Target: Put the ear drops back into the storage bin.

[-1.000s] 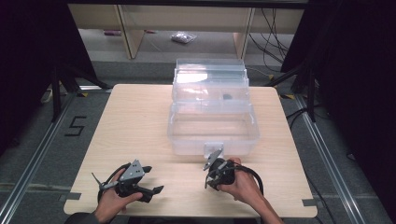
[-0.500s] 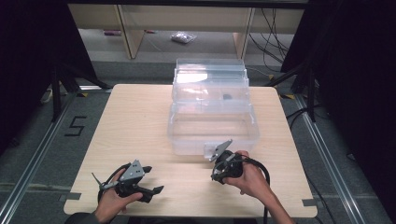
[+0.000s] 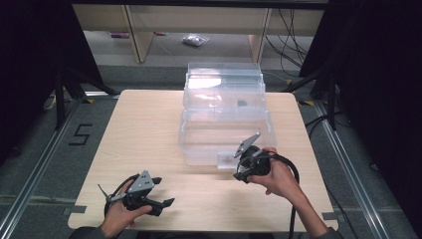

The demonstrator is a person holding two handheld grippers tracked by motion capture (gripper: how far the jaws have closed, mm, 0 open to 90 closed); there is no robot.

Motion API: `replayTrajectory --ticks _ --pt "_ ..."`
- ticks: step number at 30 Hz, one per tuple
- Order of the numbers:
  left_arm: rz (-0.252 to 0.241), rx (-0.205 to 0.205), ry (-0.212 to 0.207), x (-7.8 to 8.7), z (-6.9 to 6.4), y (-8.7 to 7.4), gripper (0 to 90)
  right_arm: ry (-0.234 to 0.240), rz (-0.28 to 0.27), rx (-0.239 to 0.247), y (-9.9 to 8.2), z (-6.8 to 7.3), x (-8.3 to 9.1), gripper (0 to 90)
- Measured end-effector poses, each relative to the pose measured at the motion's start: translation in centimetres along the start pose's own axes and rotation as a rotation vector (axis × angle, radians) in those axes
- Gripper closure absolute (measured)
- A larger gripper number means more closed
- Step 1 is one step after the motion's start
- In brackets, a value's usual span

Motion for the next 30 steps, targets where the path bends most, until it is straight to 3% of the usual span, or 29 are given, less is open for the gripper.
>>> replayTrajectory --ticks 6,11,12,14,18,20,21,24,30 --pt "0.0 0.001 0.0 0.0 0.0 0.0 14.8 -0.018 0.001 -0.035 0.2 -0.9 1.7 60.0" --pt "0.013 -0.019 0.007 0.1 0.2 0.0 14.8 -0.032 0.01 -0.039 0.4 -1.7 3.1 60.0" --pt "0.01 -0.015 0.007 0.0 0.2 0.0 14.8 -0.03 0.009 -0.019 0.5 -2.0 3.4 60.0" --pt "0.0 0.0 0.001 0.0 0.0 0.0 14.8 -0.045 0.015 -0.049 0.6 -2.2 4.0 60.0" --pt "0.007 -0.007 0.003 0.0 0.1 0.0 14.8 -0.05 0.009 -0.053 0.9 -2.9 4.9 60.0" --pt "-0.001 0.0 0.001 0.0 0.0 0.0 14.8 -0.054 0.001 -0.04 1.1 -3.3 5.2 60.0" --pt "-0.001 0.001 0.001 0.0 0.0 0.0 14.8 -0.049 0.005 -0.063 1.1 -3.3 5.3 60.0" --pt "0.003 -0.006 0.003 0.0 0.1 0.0 14.8 -0.071 0.014 -0.068 1.3 -4.1 5.7 60.0" --pt "-0.001 -0.004 -0.001 0.0 0.1 0.0 14.8 -0.067 0.031 -0.099 1.5 -5.4 6.0 60.0"
Point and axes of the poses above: each handheld gripper's, and its own axes: x roughly backward along the jaws, y roughly out of its top, z roughly to its left, the point moved 4 cm from there along -x, roughly forward along the jaws, and after that the axes turned 3 degrees about y, right-handed, at the moved point
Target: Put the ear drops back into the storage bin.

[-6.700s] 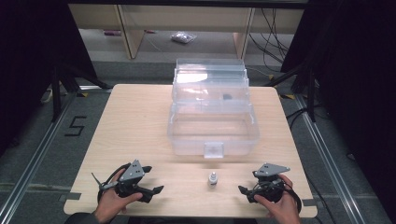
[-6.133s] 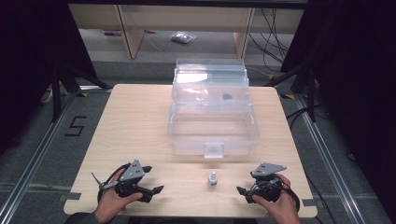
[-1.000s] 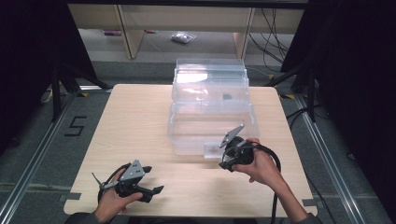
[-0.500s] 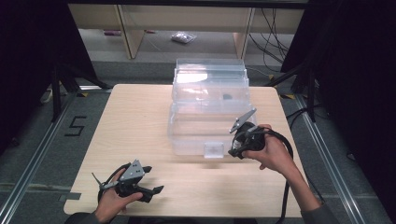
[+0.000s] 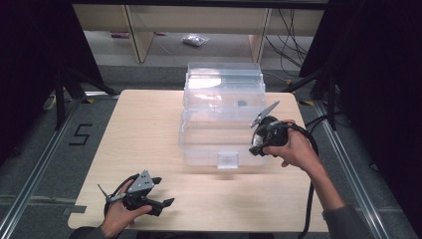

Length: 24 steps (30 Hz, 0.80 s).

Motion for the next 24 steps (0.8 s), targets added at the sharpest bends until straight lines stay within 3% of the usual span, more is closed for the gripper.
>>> replayTrajectory --ticks 10,24 --pt "0.005 -0.002 0.003 0.0 0.0 0.0 14.8 -0.018 0.022 -0.055 0.4 -2.7 -0.5 60.0" --pt "0.008 -0.003 0.003 0.1 0.0 0.0 14.8 -0.031 0.076 -0.123 0.4 -5.7 -3.0 60.0"
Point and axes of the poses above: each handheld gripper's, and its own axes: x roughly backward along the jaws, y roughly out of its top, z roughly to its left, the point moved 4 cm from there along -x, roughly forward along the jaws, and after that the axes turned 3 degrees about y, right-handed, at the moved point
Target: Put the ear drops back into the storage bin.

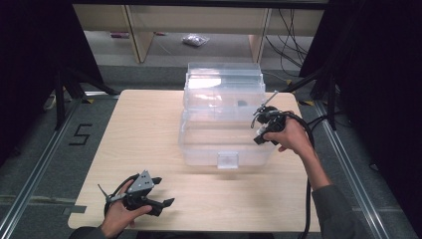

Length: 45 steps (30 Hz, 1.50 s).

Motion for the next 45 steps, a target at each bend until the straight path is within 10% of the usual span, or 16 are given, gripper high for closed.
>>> replayTrajectory --ticks 45 --pt "0.005 -0.007 -0.009 0.0 0.1 0.0 14.8 0.008 0.146 -0.078 0.2 -2.6 -8.0 59.8"
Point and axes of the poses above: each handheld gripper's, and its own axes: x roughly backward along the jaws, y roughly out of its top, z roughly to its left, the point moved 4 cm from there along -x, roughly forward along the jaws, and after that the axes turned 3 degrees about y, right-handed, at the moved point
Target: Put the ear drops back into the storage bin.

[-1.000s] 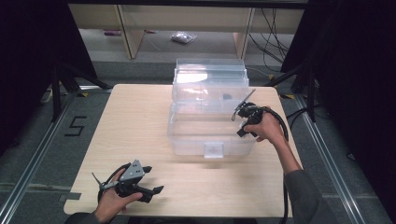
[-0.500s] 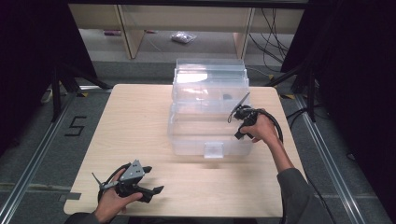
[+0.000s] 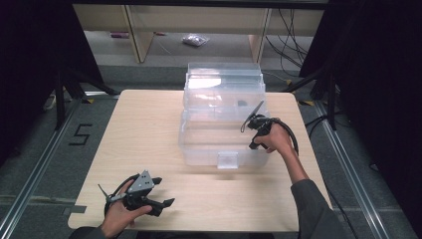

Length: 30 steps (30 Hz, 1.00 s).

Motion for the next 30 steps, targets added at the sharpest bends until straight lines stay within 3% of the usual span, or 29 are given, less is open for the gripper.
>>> replayTrajectory --ticks 9,14,16,18,22,29,30 --pt "0.0 0.005 0.003 0.0 0.0 0.0 14.8 -0.009 0.005 0.005 -0.2 0.1 0.2 59.3" --pt "-0.001 0.002 -0.001 0.0 0.0 0.0 14.8 -0.024 -0.019 -0.028 0.0 0.2 0.8 43.6" --pt "0.0 -0.002 -0.001 0.0 0.0 0.0 14.8 -0.029 -0.051 -0.004 0.0 0.3 1.3 40.0" --pt "-0.004 -0.002 0.003 -0.1 0.0 0.0 14.8 -0.059 -0.068 -0.013 0.1 0.5 2.0 38.0" --pt "-0.003 0.007 -0.006 0.0 -0.1 0.0 14.8 -0.062 -0.123 -0.002 0.0 1.1 3.3 34.7" --pt "0.004 -0.008 0.002 0.0 0.1 0.0 14.8 -0.067 -0.186 -0.027 -0.9 1.3 4.9 30.6" --pt "-0.001 0.001 0.0 0.0 0.0 0.0 14.8 -0.054 -0.188 -0.051 -1.1 1.6 5.1 29.9"
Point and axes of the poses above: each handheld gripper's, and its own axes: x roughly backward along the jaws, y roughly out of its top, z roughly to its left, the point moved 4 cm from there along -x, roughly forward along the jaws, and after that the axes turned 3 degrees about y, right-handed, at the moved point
